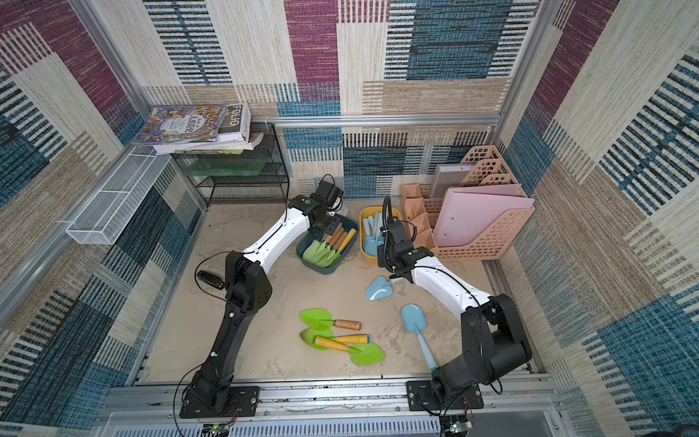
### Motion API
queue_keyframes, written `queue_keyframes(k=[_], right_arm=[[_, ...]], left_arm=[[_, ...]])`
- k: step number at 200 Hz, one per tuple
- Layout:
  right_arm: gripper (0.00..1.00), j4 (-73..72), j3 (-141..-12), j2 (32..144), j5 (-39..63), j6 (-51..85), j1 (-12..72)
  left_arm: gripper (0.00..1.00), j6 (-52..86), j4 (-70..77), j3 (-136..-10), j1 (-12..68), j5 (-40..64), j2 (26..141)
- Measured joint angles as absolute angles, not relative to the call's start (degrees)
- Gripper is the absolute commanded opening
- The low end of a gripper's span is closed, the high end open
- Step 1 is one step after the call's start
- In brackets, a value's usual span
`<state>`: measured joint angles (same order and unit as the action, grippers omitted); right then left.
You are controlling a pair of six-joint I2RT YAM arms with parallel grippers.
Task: Sort the small shovels by color and place them into the storage box
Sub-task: Place the shovel in the storage box.
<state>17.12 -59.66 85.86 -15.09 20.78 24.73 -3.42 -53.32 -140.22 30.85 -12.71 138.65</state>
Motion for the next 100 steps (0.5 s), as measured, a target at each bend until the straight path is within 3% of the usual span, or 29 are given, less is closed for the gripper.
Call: queue_keyframes(k=[49,100], right_arm=[[0.39,17.28,-59.46,85.86,-15.16,20.97,24.75],[0.39,17.41,-59.02,84.90,-15.22,21.12,24.75]], left_arm=[[0.58,-3.40,-52.42,-138.87,29.98,-16.71,136.31],[0.57,2.31,-52.31,-136.70,24.03,-15.20,138.17]])
